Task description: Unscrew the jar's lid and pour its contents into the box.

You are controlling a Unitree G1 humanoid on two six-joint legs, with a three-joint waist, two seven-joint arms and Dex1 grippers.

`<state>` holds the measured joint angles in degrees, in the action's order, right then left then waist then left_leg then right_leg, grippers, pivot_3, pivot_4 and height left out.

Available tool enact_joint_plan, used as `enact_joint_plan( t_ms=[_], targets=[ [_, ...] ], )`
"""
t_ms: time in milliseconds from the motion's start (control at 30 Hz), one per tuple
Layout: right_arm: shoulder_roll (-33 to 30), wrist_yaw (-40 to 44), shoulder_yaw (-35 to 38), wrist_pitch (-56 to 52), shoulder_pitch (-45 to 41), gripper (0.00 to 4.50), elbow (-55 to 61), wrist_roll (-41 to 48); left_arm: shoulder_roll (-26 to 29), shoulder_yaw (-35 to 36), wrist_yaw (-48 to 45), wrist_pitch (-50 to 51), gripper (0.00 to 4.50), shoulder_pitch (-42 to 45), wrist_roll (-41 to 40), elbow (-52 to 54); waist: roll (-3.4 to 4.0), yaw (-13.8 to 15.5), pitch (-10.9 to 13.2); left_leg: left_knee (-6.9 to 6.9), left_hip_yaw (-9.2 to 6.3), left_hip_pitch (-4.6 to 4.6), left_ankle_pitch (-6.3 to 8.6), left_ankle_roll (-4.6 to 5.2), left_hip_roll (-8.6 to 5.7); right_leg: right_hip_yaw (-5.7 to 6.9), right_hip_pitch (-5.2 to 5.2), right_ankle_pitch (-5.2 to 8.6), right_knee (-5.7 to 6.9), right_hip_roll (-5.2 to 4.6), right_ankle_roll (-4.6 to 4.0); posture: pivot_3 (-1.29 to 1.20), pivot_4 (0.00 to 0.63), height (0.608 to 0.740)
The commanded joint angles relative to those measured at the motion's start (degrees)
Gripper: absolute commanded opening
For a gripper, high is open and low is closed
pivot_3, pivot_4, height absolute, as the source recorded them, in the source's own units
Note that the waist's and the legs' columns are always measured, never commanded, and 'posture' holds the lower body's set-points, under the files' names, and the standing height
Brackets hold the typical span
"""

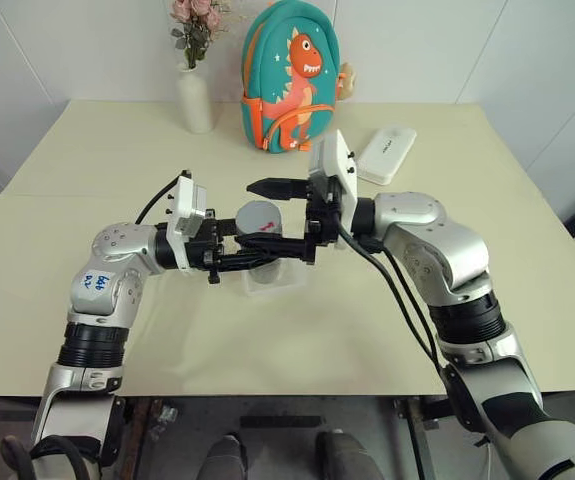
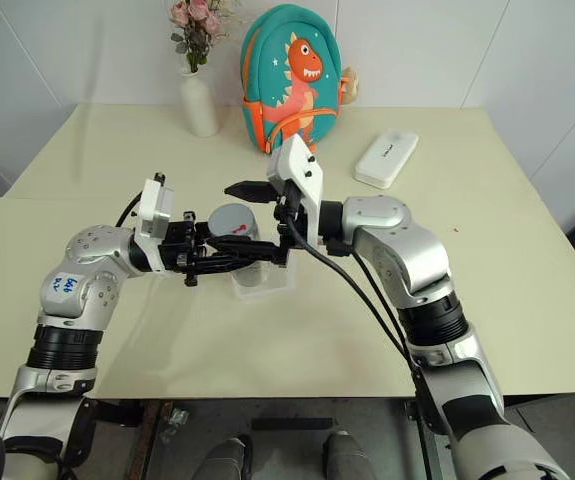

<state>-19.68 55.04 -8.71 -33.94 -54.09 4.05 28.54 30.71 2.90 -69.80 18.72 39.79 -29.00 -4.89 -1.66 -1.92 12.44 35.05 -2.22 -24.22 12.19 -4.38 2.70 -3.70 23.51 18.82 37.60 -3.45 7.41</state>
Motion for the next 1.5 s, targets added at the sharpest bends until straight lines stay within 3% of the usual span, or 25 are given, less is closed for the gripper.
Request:
enact_joint_plan(
  t_ms=[33,167,433,600,833,1100,1500],
  targets=[
    [-2.59,-0.43,3.7,-1.03,0.12,4.46,2.98,1.56,1.37,1.27,-0.94,-1.33,2.0,-0.6,-0.85,1.11,0.0,-0.03,0.0,0.0,0.0,0.0,0.0,0.0,0.0,0.0,0.0,0.0,0.0,0.0,0.0,0.0,0.15,0.74],
    [-6.08,1.62,3.54,-2.96,2.16,4.46,6.03,3.36,1.78,1.66,-0.83,-2.06,2.0,-0.32,-0.64,-0.3,0.0,0.22,0.0,0.0,0.0,-0.01,0.0,0.0,0.0,0.0,-0.01,0.0,-0.05,0.0,0.0,0.0,0.15,0.74],
    [-7.32,1.22,4.67,-5.6,2.99,4.46,9.37,6.24,1.68,1.73,-0.97,-3.33,2.0,-0.07,-0.53,-1.83,0.0,-0.1,0.0,-0.01,0.0,0.01,0.0,0.0,0.01,0.0,-0.01,0.0,-0.04,0.01,-0.01,0.0,0.15,0.74],
    [-2.9,-3.52,6.36,-7.13,0.59,4.46,10.35,9.57,0.45,0.5,-1.76,-3.96,2.0,1.13,-0.42,-3.45,0.0,0.05,0.0,-0.01,0.0,0.0,0.0,0.0,0.01,0.0,-0.02,0.0,-0.06,0.01,-0.01,0.0,0.15,0.74],
    [1.98,-6.68,3.92,-6.04,0.12,4.46,7.9,7.73,-1.13,-1.08,-3.91,-5.59,2.0,4.25,0.08,-6.2,0.0,0.22,0.0,0.0,0.0,0.0,0.0,0.0,0.01,0.0,-0.02,0.0,-0.04,0.01,-0.02,0.0,0.15,0.74],
    [2.55,-4.88,-0.63,-2.58,0.47,4.46,5.8,2.92,-1.07,-1.93,-4.85,-3.98,2.0,5.3,-0.33,-5.33,0.0,-0.06,0.0,-0.02,0.0,0.0,0.0,0.0,0.01,0.0,-0.01,0.0,-0.03,0.02,-0.02,0.0,0.15,0.74],
    [4.95,-5.34,-1.1,0.52,-0.89,4.46,2.0,0.02,0.16,-2.65,-5.68,-1.82,2.0,4.51,-0.19,-3.12,0.0,-0.02,0.0,-0.01,0.0,0.0,0.0,0.0,0.01,0.0,-0.01,0.0,-0.03,0.02,-0.02,0.0,0.15,0.74]
  ],
)
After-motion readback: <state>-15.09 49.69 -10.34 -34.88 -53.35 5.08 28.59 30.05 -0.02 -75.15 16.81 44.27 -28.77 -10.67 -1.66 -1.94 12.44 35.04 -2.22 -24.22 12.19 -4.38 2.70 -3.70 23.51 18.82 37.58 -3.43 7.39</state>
